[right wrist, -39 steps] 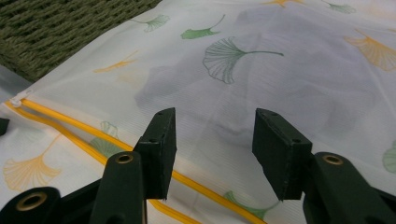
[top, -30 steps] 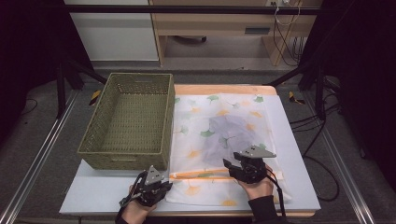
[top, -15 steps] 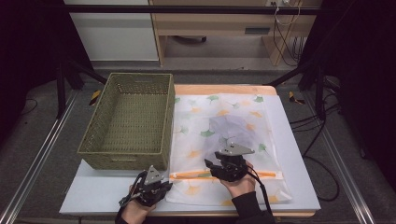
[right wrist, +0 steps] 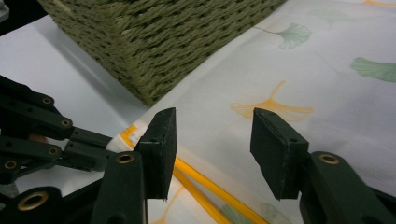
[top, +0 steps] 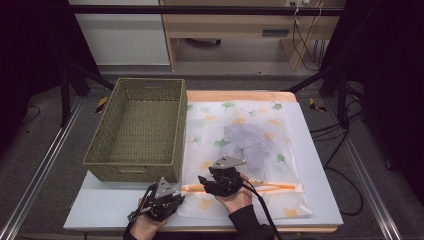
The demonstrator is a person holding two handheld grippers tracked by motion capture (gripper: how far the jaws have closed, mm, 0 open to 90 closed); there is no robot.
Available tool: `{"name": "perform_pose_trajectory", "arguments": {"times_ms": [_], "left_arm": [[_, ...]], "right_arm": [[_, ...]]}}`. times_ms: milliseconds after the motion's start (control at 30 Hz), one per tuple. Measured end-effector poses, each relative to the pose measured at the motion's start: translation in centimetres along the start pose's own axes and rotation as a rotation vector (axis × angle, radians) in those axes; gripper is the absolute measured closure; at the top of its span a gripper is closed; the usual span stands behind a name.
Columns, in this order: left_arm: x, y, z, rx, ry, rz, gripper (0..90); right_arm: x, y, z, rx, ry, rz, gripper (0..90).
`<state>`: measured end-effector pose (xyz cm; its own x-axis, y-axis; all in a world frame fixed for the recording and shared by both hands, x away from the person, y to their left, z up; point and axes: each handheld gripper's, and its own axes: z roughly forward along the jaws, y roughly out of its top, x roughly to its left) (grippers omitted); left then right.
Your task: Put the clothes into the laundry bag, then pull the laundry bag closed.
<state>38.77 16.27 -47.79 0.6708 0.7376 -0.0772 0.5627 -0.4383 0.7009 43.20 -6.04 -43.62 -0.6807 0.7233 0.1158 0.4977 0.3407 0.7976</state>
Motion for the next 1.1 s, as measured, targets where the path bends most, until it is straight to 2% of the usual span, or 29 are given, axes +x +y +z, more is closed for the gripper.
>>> {"name": "perform_pose_trajectory", "arguments": {"times_ms": [200, 433, 667, 767, 867, 967, 1100], "left_arm": [[0.1, 0.0, 0.0, 0.0, -0.004, 0.008, 84.8], [0.0, 0.0, 0.0, 0.002, 0.0, 0.013, 84.8], [-0.1, 0.0, 0.0, 0.003, 0.006, 0.019, 84.7], [-0.1, 0.0, 0.0, 0.004, 0.006, 0.019, 84.7], [-0.1, 0.0, 0.0, 0.003, 0.002, 0.018, 84.7], [-0.1, 0.0, 0.0, 0.003, 0.002, 0.019, 84.6], [-0.1, 0.0, 0.0, 0.003, 0.002, 0.019, 84.5]], "right_arm": [[1.0, 0.1, 1.2, 0.01, 0.029, -0.002, 52.0], [2.3, 0.1, 2.8, 0.049, 0.074, -0.004, 56.8], [3.3, 0.3, 4.4, 0.096, 0.086, -0.019, 58.9], [3.4, 0.3, 4.9, 0.115, 0.088, -0.01, 59.0], [3.6, 0.3, 5.0, 0.131, 0.104, -0.007, 64.2], [3.5, 0.3, 4.8, 0.125, 0.107, -0.019, 71.4], [3.2, 0.3, 4.4, 0.115, 0.112, -0.006, 77.5]]}}
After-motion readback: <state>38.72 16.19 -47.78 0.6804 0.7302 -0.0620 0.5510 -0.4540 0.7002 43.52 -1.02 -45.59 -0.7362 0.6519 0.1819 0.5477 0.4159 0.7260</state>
